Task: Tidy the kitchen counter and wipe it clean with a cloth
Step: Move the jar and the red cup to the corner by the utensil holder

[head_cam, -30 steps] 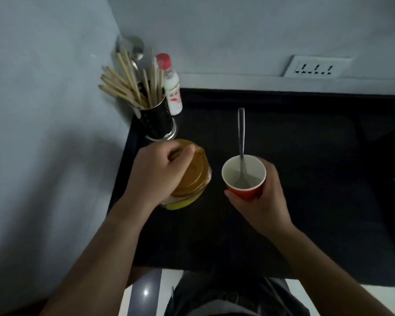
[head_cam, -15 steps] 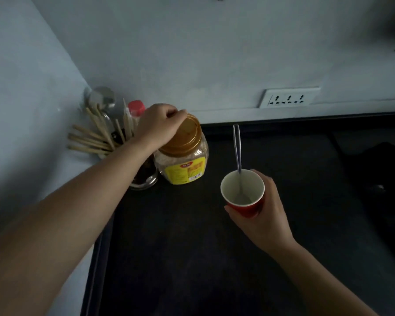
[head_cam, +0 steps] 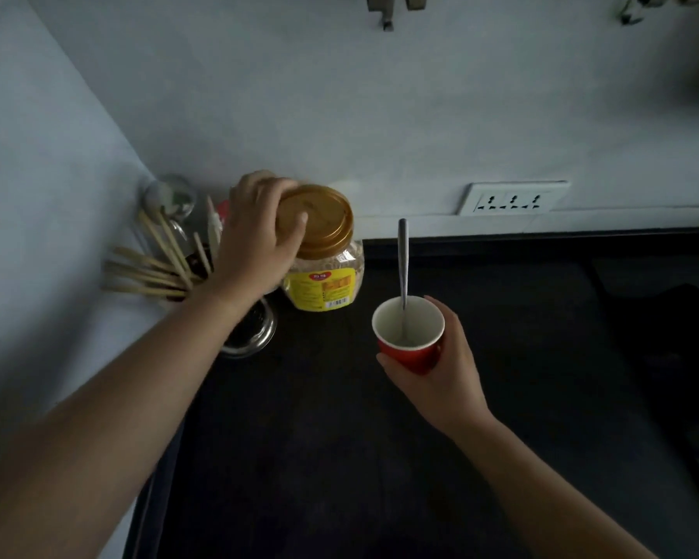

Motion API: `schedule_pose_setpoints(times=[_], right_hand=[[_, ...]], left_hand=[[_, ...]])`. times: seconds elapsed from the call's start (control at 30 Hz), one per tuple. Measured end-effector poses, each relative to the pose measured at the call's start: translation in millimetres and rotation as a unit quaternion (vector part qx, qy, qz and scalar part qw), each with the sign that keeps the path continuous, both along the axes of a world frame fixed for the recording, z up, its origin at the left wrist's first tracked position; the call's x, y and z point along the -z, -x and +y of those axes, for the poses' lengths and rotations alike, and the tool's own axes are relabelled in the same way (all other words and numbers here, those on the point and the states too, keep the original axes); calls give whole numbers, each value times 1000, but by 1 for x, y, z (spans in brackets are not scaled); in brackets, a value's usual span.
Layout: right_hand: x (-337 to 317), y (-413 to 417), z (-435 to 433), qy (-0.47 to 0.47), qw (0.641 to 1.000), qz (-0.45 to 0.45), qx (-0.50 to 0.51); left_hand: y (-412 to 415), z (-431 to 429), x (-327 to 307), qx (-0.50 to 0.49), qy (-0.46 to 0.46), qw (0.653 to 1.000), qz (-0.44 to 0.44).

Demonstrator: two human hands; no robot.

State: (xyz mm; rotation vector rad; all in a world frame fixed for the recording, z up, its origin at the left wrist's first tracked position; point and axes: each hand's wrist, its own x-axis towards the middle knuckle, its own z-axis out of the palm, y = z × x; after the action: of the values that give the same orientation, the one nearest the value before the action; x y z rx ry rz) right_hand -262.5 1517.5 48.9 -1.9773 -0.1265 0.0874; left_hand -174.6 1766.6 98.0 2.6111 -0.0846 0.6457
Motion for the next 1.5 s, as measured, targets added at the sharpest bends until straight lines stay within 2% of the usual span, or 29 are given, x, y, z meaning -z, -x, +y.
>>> schedule_pose_setpoints(times=[0.1, 0.17, 0.27, 0.43, 0.97, 1.37, 1.5], right_hand=[[9, -9, 13, 7, 1000, 10, -23], [15, -16, 22, 15, 999, 17, -35], [26, -25, 41, 30, 997, 27, -59], [51, -27, 73, 43, 992, 34, -111], [97, -33, 114, 62, 990, 44, -119], [67, -47, 101, 132, 978, 16, -163], [56, -56, 114, 104, 983, 41, -144]], left_hand=[[60, -1, 34, -10, 19, 1000, -21], [97, -4, 67, -15, 29, 998, 54], [140, -6, 121, -38, -13, 979, 201], [178, -1, 177, -84, -37, 956, 278], [191, 9, 201, -100, -17, 966, 239], [190, 9, 204, -100, -9, 967, 233], [189, 10, 203, -102, -10, 965, 242]])
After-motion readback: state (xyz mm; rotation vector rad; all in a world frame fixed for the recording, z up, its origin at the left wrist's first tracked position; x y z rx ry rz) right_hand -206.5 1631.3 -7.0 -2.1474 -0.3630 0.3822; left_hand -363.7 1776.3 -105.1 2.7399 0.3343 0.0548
